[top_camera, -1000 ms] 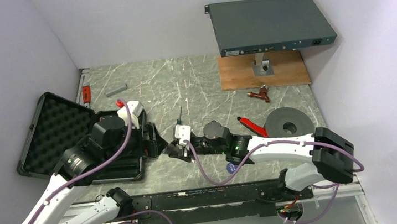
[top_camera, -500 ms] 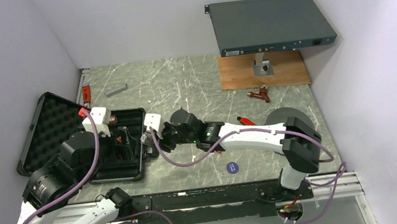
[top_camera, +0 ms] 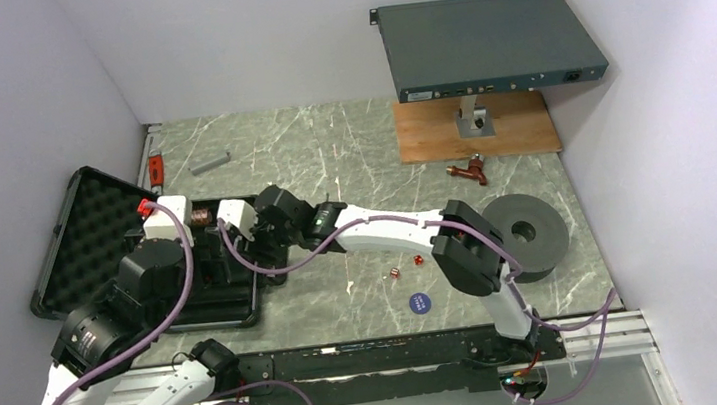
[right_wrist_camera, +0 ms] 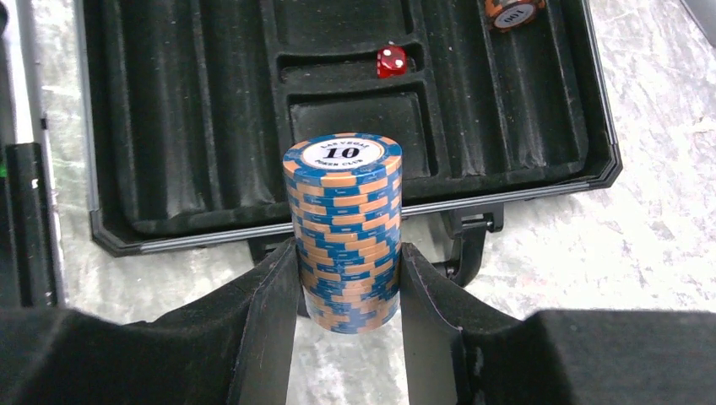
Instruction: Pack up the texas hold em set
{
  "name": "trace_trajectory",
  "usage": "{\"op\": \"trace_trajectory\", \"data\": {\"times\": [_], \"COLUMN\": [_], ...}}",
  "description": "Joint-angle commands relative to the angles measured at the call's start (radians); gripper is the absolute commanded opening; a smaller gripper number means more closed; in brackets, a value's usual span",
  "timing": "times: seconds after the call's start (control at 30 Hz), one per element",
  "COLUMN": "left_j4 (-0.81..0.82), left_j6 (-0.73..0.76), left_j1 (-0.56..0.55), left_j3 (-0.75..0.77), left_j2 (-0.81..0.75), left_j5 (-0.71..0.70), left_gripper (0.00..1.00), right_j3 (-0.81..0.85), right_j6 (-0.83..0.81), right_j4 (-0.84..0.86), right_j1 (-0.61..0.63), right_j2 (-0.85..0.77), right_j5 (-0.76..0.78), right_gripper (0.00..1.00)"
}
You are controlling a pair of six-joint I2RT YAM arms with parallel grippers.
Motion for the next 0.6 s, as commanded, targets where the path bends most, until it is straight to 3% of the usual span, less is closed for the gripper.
{"op": "trace_trajectory", "data": {"times": [0.0,0.3,0.57], "left_j4": [0.048,0.158,0.281], "left_j6": [0.069,0.175,0.085], "left_j1": [0.057,0.439,0.626], "left_j3": [0.023,0.021,-0.089], "left_j2": [0.044,0.102,0.02], "left_j5": [-0.032,0.289,0.356], "left_gripper": [1.0,1.0,1.0], "right_j3": [0.157,0.307,0.49], "right_j6": [-0.012,-0.016,-0.09], "right_j4": [0.023,-0.033,-0.079], "right_j1": [-0.018,-0.045,-0.06], "right_j2": [0.031,0.146,0.284], "right_j5": [-0.034,-0.039,0.014], "right_gripper": [0.0,0.0,0.0]}}
